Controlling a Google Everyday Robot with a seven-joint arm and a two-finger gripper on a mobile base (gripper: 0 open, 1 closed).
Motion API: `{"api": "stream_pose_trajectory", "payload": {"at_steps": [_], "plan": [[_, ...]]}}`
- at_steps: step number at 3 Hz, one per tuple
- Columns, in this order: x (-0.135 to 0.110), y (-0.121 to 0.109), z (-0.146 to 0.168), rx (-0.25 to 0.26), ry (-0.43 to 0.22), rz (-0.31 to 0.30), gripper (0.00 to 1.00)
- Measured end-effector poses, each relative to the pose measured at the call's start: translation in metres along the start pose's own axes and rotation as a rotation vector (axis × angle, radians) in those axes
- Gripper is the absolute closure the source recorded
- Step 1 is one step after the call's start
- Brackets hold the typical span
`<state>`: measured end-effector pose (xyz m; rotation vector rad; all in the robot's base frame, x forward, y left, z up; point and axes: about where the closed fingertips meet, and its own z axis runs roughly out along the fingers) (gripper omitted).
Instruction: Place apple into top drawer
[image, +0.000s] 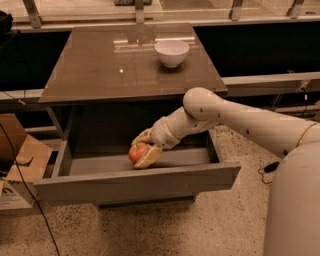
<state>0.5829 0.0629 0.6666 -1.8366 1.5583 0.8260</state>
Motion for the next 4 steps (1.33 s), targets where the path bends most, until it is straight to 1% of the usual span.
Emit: {"api": "stream_pose_trajectory", "payload": {"at_steps": [1,2,3,4], "plan": [[0.0,0.0,0.0,0.0,0.0,0.0,1.0],[-0.002,-0.008,0.01,0.005,-0.005,-0.02,1.0],[0.002,-0.015,0.019,0.01,-0.013,-0.028,0.81],[0.013,-0.014,0.026,0.018,-0.02,-0.004,0.57]]}}
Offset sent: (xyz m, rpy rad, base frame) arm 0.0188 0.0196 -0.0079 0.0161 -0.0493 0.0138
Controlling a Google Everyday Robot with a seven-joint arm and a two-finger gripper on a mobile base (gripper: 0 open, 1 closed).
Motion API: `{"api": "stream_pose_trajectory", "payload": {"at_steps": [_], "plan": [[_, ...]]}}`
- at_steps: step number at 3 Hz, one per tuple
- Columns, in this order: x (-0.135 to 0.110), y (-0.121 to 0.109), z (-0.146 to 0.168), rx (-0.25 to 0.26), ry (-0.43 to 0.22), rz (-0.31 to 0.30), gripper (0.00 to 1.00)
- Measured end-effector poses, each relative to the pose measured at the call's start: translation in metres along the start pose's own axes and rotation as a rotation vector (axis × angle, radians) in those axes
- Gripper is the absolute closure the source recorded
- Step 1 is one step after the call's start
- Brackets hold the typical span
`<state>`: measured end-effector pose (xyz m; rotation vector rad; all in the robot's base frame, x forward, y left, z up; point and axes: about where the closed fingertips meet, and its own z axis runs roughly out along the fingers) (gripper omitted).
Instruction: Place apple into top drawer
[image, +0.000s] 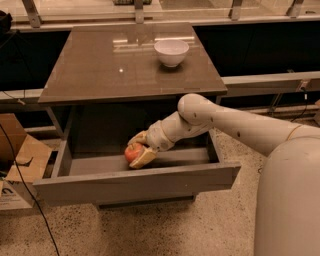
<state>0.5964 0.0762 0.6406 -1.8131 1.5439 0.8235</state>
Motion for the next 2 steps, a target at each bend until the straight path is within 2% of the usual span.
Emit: {"api": "stream_pose_trajectory", "payload": {"at_steps": [2], "plan": [[0.0134,0.0005,0.0061,0.021,-0.018,0.023,0.11]]}}
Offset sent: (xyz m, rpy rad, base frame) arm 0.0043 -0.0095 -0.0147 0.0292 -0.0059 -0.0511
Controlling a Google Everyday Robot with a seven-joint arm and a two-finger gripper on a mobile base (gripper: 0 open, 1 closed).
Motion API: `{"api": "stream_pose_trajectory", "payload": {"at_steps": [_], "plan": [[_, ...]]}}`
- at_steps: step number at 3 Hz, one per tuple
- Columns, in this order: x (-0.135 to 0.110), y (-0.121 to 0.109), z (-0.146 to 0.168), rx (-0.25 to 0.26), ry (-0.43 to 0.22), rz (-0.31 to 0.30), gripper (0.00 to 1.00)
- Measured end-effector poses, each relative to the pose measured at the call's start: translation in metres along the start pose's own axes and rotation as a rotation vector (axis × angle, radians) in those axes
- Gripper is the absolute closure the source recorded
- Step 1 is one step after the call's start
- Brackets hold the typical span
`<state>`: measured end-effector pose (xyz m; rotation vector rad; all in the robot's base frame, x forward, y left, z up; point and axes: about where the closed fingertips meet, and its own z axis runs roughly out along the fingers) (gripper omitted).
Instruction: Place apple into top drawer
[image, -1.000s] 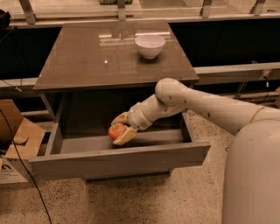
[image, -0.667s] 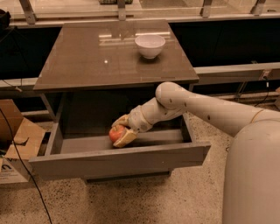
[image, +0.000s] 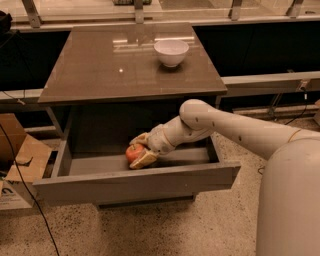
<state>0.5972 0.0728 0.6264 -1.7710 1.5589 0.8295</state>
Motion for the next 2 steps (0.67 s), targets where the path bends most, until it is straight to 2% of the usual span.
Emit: {"api": "stream_pose_trajectory", "payload": {"at_steps": [1,2], "plan": [[-0.0003,0.0012,0.0001,-0.004,-0.034,0.006,0.0],[-0.0003,0.0012,0.0001,-0.004,-0.034,0.006,0.0]]}}
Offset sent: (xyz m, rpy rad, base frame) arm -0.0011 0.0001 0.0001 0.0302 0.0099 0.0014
